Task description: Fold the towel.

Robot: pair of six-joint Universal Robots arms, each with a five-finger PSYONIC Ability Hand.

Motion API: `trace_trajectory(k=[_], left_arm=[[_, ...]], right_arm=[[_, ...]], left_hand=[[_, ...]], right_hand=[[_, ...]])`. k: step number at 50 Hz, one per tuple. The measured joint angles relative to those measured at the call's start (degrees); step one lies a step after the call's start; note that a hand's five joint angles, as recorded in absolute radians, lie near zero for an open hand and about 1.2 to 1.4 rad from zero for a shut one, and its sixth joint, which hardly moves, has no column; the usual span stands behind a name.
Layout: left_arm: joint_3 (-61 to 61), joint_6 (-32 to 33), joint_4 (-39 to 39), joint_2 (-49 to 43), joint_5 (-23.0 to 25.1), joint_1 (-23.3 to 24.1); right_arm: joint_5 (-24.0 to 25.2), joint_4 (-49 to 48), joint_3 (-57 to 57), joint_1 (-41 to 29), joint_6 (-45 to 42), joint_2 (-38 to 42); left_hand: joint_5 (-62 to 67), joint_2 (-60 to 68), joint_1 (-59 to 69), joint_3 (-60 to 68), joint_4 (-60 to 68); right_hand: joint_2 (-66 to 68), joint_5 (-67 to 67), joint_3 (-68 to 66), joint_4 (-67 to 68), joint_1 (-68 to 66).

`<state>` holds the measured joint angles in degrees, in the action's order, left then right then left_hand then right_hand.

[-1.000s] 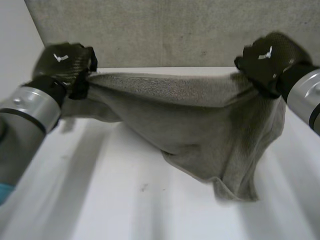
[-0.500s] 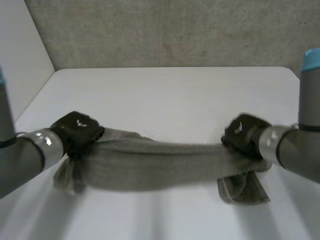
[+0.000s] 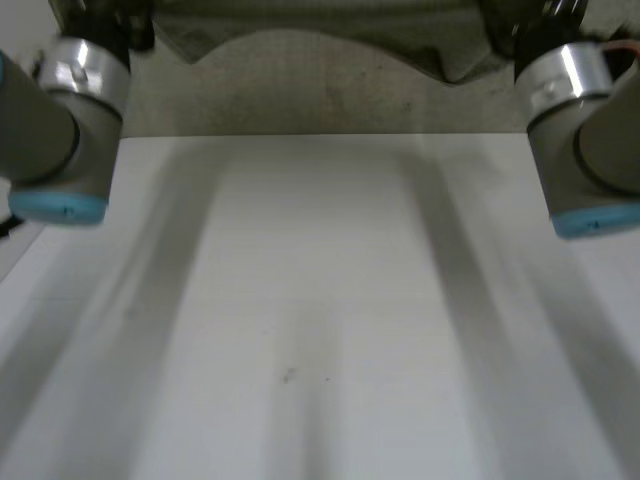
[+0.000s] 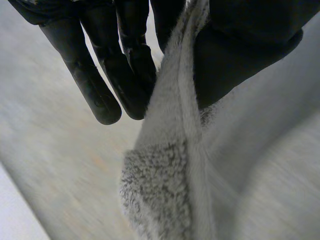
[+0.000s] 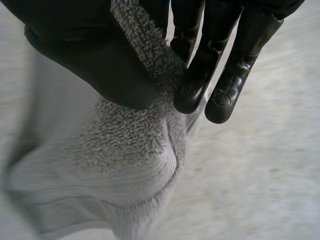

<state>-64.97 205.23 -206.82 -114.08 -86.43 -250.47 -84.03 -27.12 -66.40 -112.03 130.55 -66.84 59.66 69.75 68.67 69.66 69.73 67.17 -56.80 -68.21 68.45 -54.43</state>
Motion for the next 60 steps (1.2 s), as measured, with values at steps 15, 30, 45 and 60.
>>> trace_trajectory(k=[15, 30, 45, 60], left_arm=[[-29.8, 1.8, 2.0, -3.2, 7.3, -1.6], [-40.0, 13.3, 11.1, 5.1, 7.2, -3.6], [-44.7, 13.5, 11.4, 8.6, 6.9, -4.1], [-48.5, 13.5, 11.3, 9.8, 6.8, -4.2]], right_arm=[[6.2, 18.3, -16.6, 0.2, -1.0, 11.0], [4.4, 32.7, -21.9, 3.3, 4.8, 2.7], [9.9, 31.8, -25.1, 9.2, 8.9, -5.6], [13.7, 31.7, -18.1, 9.1, -6.3, -4.0]], left_hand=[[0.0, 0.0, 0.1, 0.0, 0.0], [0.0, 0.0, 0.1, 0.0, 0.0], [0.0, 0.0, 0.1, 0.0, 0.0], [0.0, 0.0, 0.1, 0.0, 0.0]], right_hand=[[0.0, 0.0, 0.0, 0.0, -0.8], [-30.2, 29.8, 32.0, -32.1, 23.7], [-37.2, 37.8, 39.1, -39.5, 30.3], [-14.2, 15.2, 14.6, -14.9, 9.7]])
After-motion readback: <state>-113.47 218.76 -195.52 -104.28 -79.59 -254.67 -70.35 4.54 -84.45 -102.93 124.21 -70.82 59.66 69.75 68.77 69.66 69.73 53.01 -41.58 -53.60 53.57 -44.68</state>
